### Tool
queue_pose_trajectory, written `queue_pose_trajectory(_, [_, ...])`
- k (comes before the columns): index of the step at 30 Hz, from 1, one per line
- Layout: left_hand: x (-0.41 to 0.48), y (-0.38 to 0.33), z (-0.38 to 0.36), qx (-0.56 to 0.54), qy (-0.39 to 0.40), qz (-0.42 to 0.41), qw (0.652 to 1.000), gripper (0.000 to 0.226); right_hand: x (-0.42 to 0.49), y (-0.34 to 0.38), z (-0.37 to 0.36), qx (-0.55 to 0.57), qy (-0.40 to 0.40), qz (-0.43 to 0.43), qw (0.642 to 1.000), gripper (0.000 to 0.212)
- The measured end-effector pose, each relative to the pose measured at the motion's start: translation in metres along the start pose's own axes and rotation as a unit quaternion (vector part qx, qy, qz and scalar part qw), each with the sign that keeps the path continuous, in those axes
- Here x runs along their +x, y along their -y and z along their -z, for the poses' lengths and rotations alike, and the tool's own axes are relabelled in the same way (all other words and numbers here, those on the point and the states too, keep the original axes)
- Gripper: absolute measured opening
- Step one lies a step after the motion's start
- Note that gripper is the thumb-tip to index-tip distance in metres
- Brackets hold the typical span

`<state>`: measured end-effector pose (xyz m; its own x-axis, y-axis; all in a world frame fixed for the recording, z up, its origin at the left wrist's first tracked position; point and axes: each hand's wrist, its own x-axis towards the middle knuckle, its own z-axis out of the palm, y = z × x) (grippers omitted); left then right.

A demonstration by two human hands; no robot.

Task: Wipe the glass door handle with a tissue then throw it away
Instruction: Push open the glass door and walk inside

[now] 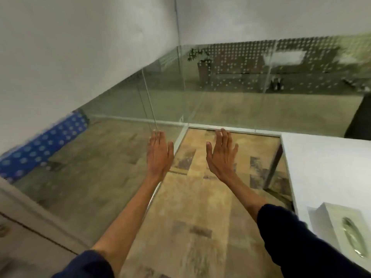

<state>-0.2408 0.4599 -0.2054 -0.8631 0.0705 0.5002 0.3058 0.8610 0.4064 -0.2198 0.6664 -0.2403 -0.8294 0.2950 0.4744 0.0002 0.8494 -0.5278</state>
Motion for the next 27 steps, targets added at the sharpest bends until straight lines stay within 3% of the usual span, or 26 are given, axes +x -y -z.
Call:
queue_pose_trajectory(5, [0.003,-0.085,-0.066,-0.02,0.012,-0.054,0.998,0.032,0.001,-0.092,0.039,-0.056,-0.031,-0.059,0.996,0.05])
queue_pose_trajectory(9, [-0.003,-0.14,-0.112,-0.04,0.056,-0.112,0.991,0.036,-0.009,-0.149,0.068,-0.09,-0.069,-0.117,0.987,0.048])
queue_pose_trajectory(13, [-0.013,-0.193,-0.154,-0.062,0.098,-0.185,0.976,0.024,-0.022,-0.199,0.092,-0.111,-0.089,-0.189,0.972,0.045])
queue_pose_trajectory(16, [-0.022,-0.229,-0.186,-0.102,0.15,-0.198,0.963,0.025,-0.041,-0.234,0.11,-0.123,-0.118,-0.237,0.956,0.042])
queue_pose_trajectory(23, [-0.034,-0.29,-0.248,-0.177,0.256,-0.263,0.913,0.025,-0.092,-0.302,0.141,-0.195,-0.141,-0.374,0.896,0.038])
queue_pose_trajectory(27, [-0.037,-0.317,-0.279,-0.2,0.326,-0.33,0.863,0.023,-0.123,-0.32,0.149,-0.242,-0.149,-0.444,0.85,0.036])
